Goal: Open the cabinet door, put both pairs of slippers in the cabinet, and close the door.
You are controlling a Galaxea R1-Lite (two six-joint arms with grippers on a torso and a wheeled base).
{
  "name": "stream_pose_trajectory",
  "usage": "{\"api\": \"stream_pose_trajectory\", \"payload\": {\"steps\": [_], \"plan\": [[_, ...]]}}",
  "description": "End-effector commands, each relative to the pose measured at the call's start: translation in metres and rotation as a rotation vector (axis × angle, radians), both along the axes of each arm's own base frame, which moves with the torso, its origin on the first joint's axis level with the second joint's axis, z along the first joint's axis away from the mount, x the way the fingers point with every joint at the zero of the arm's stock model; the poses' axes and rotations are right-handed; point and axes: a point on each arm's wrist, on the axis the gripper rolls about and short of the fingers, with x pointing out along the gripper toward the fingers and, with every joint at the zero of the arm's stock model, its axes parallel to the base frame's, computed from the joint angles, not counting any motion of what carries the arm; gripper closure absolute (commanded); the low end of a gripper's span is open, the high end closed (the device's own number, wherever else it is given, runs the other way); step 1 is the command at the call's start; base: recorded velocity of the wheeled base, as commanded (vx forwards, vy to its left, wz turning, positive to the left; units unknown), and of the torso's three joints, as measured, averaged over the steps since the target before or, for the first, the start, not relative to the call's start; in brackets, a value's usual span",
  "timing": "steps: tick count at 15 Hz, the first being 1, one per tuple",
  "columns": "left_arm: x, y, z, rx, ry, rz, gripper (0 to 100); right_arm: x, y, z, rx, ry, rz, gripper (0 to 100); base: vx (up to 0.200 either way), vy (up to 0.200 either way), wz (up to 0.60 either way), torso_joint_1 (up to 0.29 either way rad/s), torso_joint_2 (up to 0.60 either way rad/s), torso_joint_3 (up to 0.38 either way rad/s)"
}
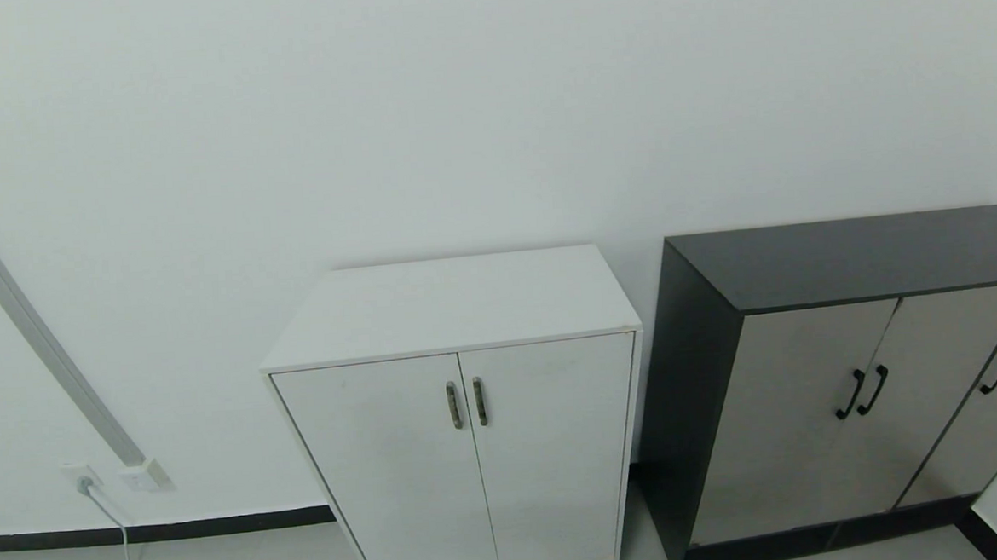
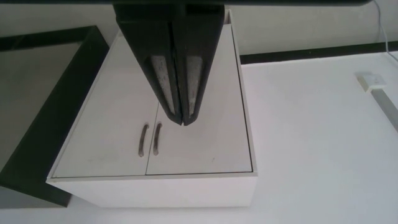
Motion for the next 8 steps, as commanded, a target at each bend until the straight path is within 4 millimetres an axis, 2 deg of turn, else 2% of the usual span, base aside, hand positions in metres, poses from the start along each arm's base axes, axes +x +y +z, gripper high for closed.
{"api": "stream_pose_trajectory", "payload": {"steps": [1,3,6,8], "plan": [[0.0,0.0,0.0,0.0,0.002,0.0,100,-0.053,-0.006,0.01,0.012,-0.073,-0.014,100,0.0,0.0,0.0,0.0,0.0,0.0],[0.0,0.0,0.0,0.0,0.002,0.0,100,-0.079,-0.005,0.007,0.017,-0.068,0.007,100,0.0,0.0,0.0,0.0,0.0,0.0],[0.0,0.0,0.0,0.0,0.002,0.0,100,-0.101,-0.002,-0.001,0.031,-0.068,0.076,100,0.0,0.0,0.0,0.0,0.0,0.0],[0.0,0.0,0.0,0.0,0.002,0.0,100,-0.111,-0.001,-0.017,0.038,-0.029,0.106,100,0.0,0.0,0.0,0.0,0.0,0.0]]}}
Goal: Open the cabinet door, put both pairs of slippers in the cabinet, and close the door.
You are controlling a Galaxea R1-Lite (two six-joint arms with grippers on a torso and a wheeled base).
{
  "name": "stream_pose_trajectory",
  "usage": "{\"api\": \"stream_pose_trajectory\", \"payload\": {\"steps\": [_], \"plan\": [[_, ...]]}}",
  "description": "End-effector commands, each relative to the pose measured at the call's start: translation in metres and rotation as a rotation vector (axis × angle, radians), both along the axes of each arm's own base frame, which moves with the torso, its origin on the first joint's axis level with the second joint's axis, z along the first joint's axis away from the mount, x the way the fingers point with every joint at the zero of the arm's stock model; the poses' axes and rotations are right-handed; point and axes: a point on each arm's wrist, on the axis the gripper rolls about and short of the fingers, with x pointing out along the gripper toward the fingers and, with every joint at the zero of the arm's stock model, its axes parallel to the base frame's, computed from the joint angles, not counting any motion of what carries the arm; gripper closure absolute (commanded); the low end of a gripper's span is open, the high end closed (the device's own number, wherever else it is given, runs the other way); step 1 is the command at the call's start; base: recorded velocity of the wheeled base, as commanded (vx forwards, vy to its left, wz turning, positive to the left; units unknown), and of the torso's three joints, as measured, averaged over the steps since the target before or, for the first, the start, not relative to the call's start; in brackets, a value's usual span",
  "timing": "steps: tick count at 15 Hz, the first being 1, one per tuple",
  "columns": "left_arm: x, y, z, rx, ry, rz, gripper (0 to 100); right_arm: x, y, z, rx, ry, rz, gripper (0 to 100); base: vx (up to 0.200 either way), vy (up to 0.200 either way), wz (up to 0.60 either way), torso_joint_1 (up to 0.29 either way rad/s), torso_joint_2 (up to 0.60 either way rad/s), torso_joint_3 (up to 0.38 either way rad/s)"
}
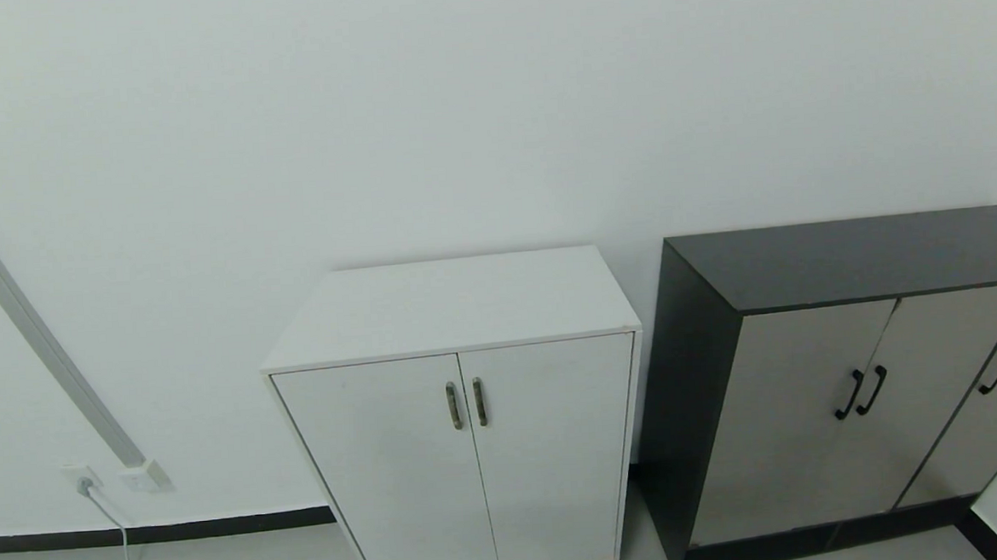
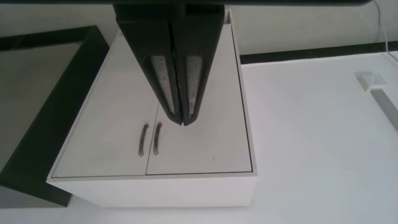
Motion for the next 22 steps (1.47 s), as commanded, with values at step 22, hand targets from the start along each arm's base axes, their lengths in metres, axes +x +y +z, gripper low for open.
{"api": "stream_pose_trajectory", "payload": {"steps": [22], "plan": [[0.0,0.0,0.0,-0.005,0.002,0.008,100,-0.05,0.005,-0.068,-0.075,0.012,0.087,100,0.0,0.0,0.0,0.0,0.0,0.0]]}}
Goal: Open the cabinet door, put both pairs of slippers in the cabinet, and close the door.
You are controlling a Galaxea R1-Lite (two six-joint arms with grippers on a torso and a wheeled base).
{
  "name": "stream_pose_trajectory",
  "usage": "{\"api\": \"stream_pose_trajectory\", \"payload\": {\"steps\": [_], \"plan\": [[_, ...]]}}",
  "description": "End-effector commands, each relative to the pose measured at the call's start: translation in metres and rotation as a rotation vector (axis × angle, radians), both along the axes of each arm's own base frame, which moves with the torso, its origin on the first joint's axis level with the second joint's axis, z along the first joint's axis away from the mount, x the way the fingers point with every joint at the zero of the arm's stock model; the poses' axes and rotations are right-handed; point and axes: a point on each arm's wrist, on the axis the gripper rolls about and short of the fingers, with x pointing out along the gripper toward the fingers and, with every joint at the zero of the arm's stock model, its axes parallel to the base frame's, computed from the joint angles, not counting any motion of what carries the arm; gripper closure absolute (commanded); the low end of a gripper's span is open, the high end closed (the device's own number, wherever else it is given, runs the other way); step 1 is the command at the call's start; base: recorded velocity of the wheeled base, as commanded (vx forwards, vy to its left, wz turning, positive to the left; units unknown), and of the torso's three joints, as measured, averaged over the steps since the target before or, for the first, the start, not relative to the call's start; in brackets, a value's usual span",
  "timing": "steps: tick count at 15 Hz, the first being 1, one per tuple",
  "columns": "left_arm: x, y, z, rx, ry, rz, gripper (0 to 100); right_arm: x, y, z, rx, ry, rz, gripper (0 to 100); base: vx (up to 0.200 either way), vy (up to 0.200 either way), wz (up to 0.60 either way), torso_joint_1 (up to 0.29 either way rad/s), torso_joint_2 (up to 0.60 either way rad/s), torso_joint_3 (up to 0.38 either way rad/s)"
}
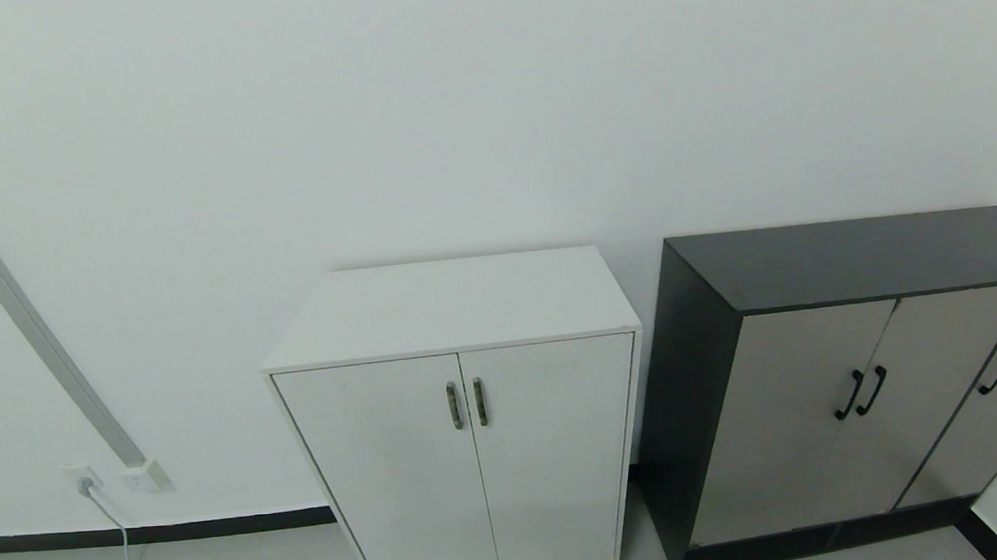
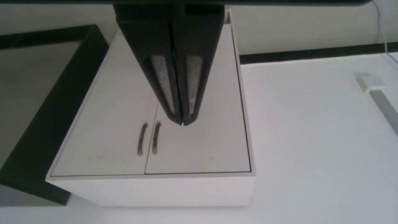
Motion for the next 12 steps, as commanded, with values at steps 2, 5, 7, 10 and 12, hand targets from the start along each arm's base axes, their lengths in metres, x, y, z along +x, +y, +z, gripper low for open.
{"api": "stream_pose_trajectory", "payload": {"steps": [2,5,7,10,12], "plan": [[0.0,0.0,0.0,-0.001,0.001,0.001,100,-0.014,0.001,-0.001,-0.005,-0.168,0.049,100,0.0,0.0,0.0,0.0,0.0,0.0],[0.0,0.0,0.0,-0.001,0.002,0.002,100,-0.02,0.0,-0.002,0.005,-0.242,0.093,100,0.0,0.0,0.0,0.0,0.0,0.0],[0.0,0.0,0.0,-0.003,0.0,0.01,100,-0.023,0.0,-0.002,0.003,-0.278,0.079,100,0.0,0.0,0.0,0.0,0.0,0.0],[0.0,0.0,0.0,-0.003,0.0,0.016,100,-0.024,-0.001,-0.002,-0.008,-0.299,0.029,100,0.0,0.0,0.0,0.0,0.0,0.0],[0.0,0.0,0.0,-0.003,0.002,0.014,100,-0.022,0.001,-0.009,0.077,-0.282,0.127,100,0.0,0.0,0.0,0.0,0.0,0.0]]}}
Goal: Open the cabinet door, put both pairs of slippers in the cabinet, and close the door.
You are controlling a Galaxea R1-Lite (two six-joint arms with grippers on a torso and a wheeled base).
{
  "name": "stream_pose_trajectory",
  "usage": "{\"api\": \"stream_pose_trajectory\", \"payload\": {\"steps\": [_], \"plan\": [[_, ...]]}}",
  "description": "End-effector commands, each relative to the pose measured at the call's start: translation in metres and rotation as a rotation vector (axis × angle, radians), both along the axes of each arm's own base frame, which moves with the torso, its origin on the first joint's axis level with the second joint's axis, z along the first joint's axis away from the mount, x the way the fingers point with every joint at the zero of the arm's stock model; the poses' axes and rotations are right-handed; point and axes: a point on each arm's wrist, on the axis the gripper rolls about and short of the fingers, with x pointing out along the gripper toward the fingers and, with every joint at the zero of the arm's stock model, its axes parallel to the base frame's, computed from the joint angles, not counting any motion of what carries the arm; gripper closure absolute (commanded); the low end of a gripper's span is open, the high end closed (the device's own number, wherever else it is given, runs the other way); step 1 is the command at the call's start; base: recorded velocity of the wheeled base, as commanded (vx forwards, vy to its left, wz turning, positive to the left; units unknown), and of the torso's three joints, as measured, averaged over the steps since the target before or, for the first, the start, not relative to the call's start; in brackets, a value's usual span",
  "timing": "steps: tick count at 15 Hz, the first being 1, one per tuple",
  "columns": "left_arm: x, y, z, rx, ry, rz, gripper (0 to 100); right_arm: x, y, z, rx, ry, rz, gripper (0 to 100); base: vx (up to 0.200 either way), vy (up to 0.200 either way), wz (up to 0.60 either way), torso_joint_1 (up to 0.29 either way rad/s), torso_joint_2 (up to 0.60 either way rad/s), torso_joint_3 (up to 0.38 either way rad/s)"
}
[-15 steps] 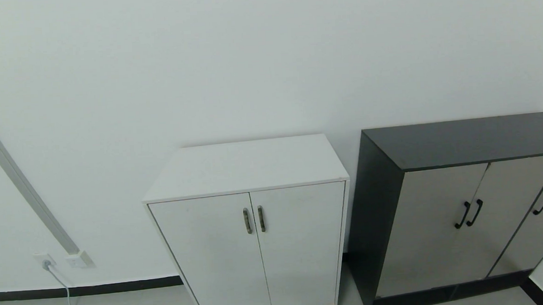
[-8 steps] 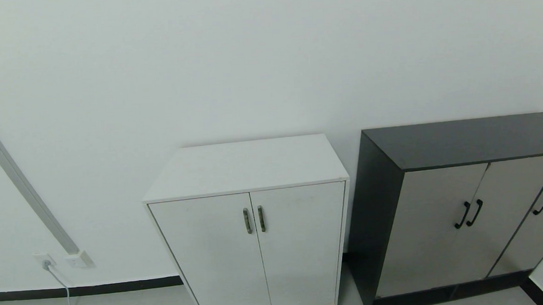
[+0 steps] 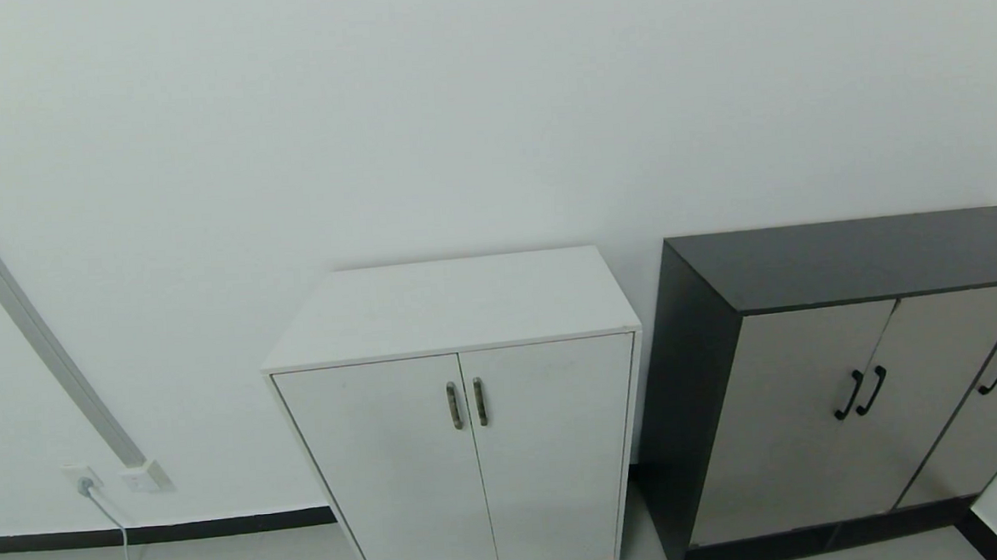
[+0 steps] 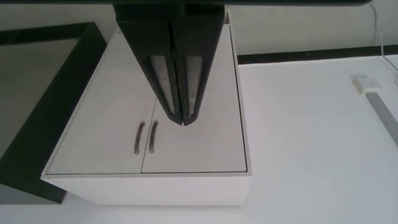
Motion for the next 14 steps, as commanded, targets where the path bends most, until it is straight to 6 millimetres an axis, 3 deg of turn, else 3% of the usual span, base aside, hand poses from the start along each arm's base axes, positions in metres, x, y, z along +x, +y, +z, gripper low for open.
{"api": "stream_pose_trajectory", "payload": {"steps": [1,14], "plan": [[0.0001,0.0,0.0,0.0,0.001,-0.001,100,0.0012,0.0009,-0.0045,0.016,0.005,0.05,100,0.0,0.0,0.0,0.0,0.0,0.0],[0.0001,-0.0001,0.0,0.006,0.001,-0.005,100,0.001,0.0001,-0.004,0.083,-0.007,0.014,100,0.0,0.0,0.0,0.0,0.0,0.0]]}}
